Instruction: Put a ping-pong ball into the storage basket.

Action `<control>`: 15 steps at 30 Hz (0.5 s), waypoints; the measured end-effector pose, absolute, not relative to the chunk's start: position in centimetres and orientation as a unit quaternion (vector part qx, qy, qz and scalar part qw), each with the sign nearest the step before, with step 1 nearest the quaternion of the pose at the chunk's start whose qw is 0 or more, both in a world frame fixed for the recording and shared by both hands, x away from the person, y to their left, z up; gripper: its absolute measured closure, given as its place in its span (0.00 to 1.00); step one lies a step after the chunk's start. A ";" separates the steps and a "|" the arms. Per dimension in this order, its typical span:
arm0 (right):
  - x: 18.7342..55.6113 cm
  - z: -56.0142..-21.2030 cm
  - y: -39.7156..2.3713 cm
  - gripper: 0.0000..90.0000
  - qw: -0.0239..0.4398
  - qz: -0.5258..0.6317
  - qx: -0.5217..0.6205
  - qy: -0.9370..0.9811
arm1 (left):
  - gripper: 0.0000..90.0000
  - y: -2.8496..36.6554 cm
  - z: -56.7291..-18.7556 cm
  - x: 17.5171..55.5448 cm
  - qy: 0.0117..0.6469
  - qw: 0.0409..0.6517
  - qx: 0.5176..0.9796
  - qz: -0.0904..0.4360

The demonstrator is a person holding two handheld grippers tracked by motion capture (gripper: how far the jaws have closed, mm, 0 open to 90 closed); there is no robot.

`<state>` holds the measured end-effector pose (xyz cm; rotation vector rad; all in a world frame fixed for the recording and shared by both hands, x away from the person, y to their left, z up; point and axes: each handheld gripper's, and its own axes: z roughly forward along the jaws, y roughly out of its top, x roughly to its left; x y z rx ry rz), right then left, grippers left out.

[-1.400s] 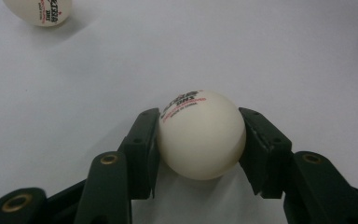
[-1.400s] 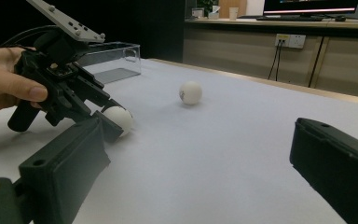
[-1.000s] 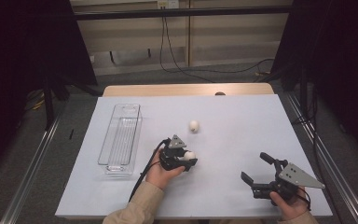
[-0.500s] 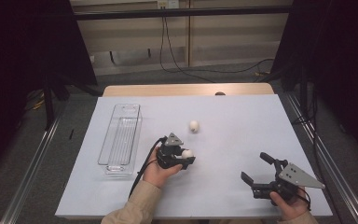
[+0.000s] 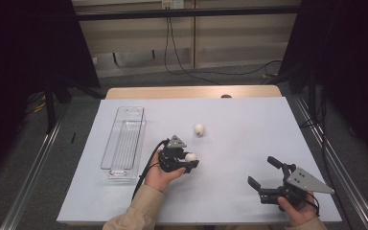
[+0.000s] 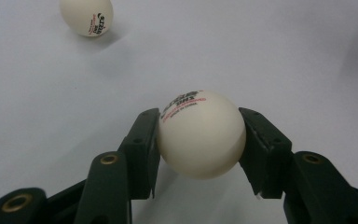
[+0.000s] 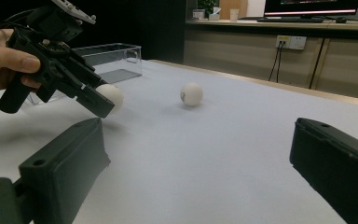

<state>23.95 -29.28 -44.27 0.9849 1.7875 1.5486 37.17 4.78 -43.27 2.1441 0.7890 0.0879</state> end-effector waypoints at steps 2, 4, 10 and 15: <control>23.9 -44.3 -29.3 0.03 0.286 0.580 0.368 0.668 | 0.57 4.9 -43.2 37.2 0.316 0.416 0.852 0.036; 23.9 -44.3 -29.3 0.03 0.286 0.580 0.368 0.669 | 0.57 5.0 -43.1 37.2 0.318 0.415 0.852 0.036; 23.9 -44.3 -29.3 0.03 0.286 0.579 0.367 0.669 | 0.57 5.2 -42.9 37.3 0.318 0.415 0.852 0.038; 23.9 -44.3 -29.3 0.03 0.286 0.580 0.368 0.668 | 0.57 5.4 -42.8 37.4 0.324 0.414 0.850 0.038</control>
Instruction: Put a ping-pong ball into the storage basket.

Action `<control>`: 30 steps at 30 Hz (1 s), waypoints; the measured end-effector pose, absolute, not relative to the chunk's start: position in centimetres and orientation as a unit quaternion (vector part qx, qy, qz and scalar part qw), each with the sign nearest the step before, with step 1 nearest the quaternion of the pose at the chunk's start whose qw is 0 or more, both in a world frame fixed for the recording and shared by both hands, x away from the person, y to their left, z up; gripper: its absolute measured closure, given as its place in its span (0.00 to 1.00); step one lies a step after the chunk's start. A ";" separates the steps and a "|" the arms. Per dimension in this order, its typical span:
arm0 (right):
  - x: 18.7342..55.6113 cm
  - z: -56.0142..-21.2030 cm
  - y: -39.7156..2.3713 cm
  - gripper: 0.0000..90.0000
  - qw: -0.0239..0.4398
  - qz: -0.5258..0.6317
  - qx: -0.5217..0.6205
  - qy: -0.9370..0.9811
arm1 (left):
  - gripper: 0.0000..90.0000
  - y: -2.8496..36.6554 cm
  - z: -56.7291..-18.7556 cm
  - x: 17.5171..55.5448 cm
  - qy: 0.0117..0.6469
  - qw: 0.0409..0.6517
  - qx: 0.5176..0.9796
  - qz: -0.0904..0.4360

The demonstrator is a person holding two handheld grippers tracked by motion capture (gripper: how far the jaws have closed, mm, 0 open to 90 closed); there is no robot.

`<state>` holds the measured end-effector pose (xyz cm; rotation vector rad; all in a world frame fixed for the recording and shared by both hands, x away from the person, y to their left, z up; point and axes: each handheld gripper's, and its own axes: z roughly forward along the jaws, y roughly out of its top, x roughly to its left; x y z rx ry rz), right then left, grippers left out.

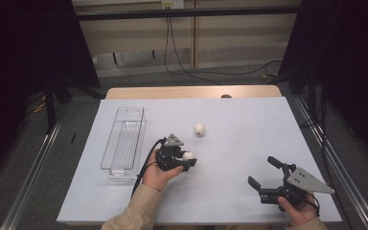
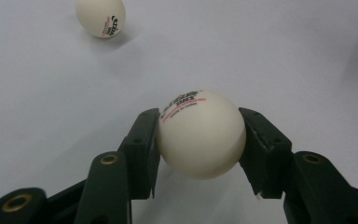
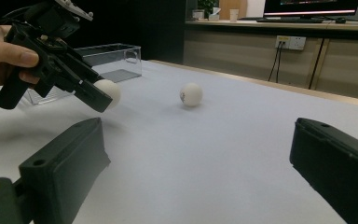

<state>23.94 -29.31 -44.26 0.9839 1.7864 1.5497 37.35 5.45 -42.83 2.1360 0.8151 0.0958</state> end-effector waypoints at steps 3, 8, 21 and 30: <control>23.9 -44.3 -29.3 0.03 0.286 0.580 0.368 0.668 | 0.57 5.5 -42.7 37.4 0.326 0.416 0.848 0.037; 23.9 -44.3 -29.3 0.03 0.286 0.580 0.367 0.669 | 0.57 5.8 -42.4 37.4 0.325 0.415 0.849 0.040; 23.9 -44.2 -29.3 0.03 0.286 0.580 0.367 0.668 | 0.57 6.2 -42.0 37.6 0.333 0.416 0.846 0.034; 23.9 -44.2 -29.3 0.03 0.285 0.581 0.367 0.668 | 0.57 6.4 -41.9 37.7 0.335 0.413 0.846 0.036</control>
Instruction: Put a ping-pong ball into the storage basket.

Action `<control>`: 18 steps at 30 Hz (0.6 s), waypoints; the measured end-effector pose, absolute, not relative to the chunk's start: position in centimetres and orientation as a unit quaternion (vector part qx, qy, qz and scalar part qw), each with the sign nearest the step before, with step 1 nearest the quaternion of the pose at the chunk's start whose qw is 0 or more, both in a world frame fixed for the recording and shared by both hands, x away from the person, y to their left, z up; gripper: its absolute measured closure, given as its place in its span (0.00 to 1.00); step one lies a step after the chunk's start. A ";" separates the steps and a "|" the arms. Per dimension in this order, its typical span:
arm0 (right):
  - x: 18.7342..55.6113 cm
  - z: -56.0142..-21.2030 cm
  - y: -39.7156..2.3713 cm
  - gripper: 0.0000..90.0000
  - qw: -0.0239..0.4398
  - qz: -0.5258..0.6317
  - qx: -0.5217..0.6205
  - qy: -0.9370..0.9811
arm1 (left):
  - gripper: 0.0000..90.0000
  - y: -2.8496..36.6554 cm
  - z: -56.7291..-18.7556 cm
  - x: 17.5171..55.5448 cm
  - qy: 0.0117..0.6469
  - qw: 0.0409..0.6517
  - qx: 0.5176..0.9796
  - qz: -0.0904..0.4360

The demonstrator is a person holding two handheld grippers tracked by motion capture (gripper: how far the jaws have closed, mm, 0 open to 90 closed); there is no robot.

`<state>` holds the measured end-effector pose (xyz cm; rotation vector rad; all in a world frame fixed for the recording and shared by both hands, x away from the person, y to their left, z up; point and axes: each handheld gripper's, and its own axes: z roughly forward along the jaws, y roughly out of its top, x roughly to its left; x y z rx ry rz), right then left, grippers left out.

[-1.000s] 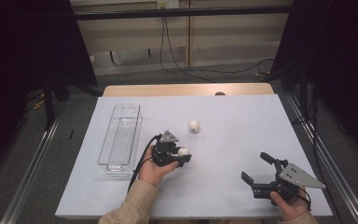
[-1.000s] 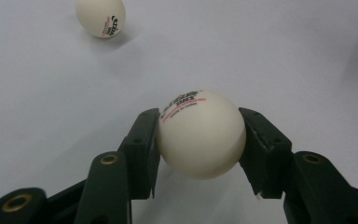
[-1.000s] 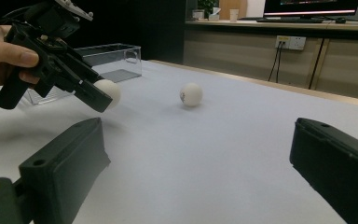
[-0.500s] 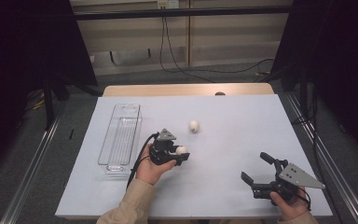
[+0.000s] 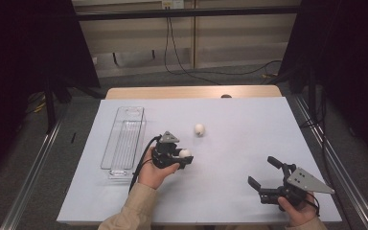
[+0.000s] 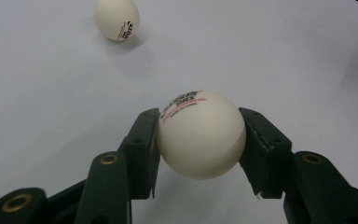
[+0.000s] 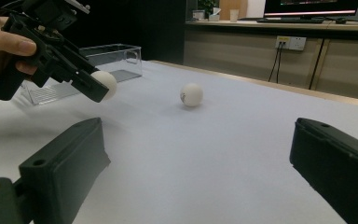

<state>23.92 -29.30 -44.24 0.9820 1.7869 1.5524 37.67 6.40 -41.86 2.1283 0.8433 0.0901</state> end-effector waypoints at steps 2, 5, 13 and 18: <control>23.9 -44.2 -29.3 0.03 0.286 0.581 0.368 0.668 | 0.57 6.4 -41.8 37.7 0.338 0.412 0.845 0.034; 23.9 -44.2 -29.3 0.03 0.286 0.581 0.368 0.668 | 0.57 6.6 -41.7 37.7 0.341 0.414 0.843 0.033; 23.9 -44.2 -29.3 0.03 0.286 0.581 0.368 0.667 | 0.57 6.9 -41.4 37.8 0.344 0.412 0.843 0.033; 23.9 -44.2 -29.3 0.03 0.287 0.581 0.367 0.668 | 0.57 7.3 -41.2 37.9 0.349 0.413 0.840 0.037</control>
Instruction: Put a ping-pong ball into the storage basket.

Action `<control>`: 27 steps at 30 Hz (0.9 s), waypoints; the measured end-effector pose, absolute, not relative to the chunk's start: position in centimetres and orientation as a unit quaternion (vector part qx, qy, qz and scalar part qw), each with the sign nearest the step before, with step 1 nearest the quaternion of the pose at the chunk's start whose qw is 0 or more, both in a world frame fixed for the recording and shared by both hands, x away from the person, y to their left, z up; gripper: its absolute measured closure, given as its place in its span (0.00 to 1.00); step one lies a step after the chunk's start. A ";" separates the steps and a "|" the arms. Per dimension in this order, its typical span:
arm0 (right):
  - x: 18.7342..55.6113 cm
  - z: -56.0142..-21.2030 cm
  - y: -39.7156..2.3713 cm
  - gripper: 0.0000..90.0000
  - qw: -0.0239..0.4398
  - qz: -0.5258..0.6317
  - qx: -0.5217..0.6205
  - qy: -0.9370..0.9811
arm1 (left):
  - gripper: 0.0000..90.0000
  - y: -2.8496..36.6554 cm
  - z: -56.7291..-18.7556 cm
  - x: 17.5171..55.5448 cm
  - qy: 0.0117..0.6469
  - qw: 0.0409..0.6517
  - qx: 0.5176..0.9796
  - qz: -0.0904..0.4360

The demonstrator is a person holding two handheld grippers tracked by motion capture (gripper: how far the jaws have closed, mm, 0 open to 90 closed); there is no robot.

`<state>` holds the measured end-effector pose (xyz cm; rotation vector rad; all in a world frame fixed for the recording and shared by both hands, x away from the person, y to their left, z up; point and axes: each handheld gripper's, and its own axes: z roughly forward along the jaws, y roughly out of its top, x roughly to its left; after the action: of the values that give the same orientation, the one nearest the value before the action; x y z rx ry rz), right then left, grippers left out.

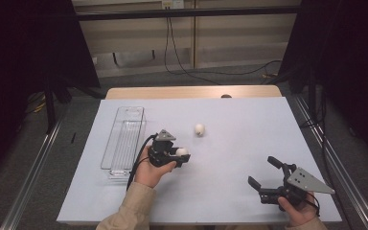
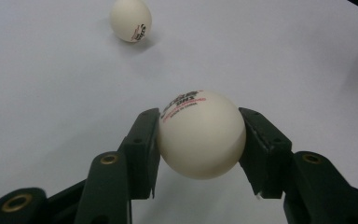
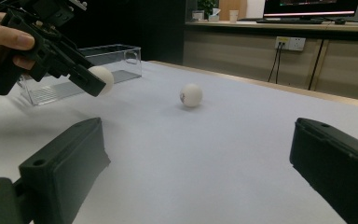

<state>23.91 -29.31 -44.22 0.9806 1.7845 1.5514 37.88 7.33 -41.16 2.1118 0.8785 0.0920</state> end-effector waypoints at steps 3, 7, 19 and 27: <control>23.9 -44.2 -29.3 0.03 0.287 0.581 0.368 0.667 | 0.57 7.5 -41.0 37.9 0.351 0.416 0.838 0.039; 23.9 -44.2 -29.3 0.03 0.287 0.581 0.367 0.667 | 0.57 7.6 -40.9 37.9 0.352 0.413 0.839 0.038; 23.9 -44.2 -29.3 0.03 0.287 0.582 0.369 0.666 | 0.57 8.3 -40.3 38.1 0.359 0.416 0.835 0.039; 23.9 -44.2 -29.3 0.03 0.286 0.582 0.369 0.666 | 0.57 8.8 -40.1 38.2 0.362 0.418 0.833 0.042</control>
<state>23.91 -29.33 -44.22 0.9861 1.7800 1.5543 38.17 8.75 -40.05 2.0891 0.9073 0.1055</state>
